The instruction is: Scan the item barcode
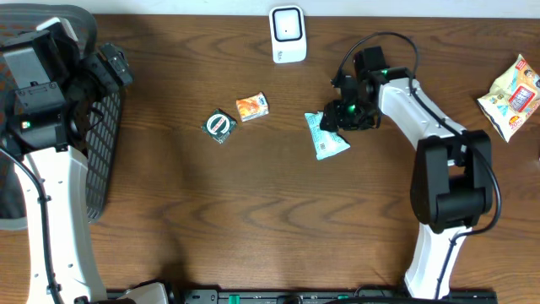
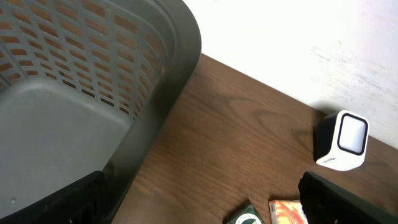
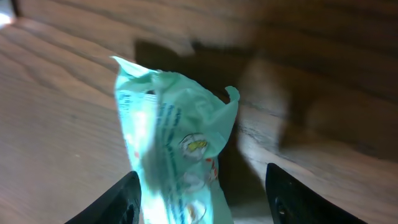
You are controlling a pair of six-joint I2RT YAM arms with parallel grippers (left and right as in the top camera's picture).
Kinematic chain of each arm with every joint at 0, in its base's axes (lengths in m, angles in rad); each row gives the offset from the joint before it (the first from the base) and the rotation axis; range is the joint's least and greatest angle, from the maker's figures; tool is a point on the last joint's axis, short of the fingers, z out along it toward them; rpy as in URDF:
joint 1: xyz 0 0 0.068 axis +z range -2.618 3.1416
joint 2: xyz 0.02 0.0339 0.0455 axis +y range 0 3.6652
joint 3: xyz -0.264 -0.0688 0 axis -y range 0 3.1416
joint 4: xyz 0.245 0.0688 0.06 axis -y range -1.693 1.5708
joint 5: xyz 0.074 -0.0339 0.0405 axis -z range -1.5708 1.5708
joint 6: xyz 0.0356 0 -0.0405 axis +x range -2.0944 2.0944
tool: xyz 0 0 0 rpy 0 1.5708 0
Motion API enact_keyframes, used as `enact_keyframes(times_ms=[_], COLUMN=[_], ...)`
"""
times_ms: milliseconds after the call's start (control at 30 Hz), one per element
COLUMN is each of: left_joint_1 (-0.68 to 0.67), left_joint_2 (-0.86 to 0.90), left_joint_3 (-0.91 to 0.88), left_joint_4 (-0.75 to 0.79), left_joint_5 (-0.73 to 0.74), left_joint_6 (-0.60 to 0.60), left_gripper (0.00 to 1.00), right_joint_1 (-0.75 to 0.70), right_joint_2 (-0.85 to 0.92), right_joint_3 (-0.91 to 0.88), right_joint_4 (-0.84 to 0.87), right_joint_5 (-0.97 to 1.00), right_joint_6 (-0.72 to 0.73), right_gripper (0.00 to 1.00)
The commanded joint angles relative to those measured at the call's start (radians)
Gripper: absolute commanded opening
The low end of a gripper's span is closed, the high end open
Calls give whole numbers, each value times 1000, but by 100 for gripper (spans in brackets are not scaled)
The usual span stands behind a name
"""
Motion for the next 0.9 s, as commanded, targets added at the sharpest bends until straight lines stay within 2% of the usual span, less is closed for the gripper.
enact_keyframes(times_ms=[0,67,167,233,300,367,400,567,767,867], left_joint_1=[14,14,14,14,14,14,14,14,14,14], left_joint_2=[17,17,17,17,17,17,17,17,17,17], left_joint_3=[5,5,5,5,5,5,5,5,5,5], left_joint_4=[-18,-18,-18,-18,-18,-18,-18,-18,-18,-18], left_joint_5=[-62,-62,-62,-62,-62,-62,-62,-62,-62,-62], left_joint_6=[-2,-2,-2,-2,-2,-2,-2,-2,-2,-2], left_gripper=[98,98,98,98,98,98,98,98,98,98], right_joint_1=[12,15,18,19,19,19,19,10,-29,-43], right_joint_2=[40,48,53,53,54,54,54,53,52,46], right_joint_3=[-5,-6,-6,-6,-6,-6,-6,-6,-5,-5], right_joint_4=[-6,-5,-1,0,0,0,0,15,94,172], right_joint_5=[-26,-37,-72,-77,-77,-78,-83,-227,-618,-726], right_joint_6=[-8,-8,-8,-8,-8,-8,-8,-9,-80,-79], right_gripper=[58,55,42,38,26,5,1,1,1,1])
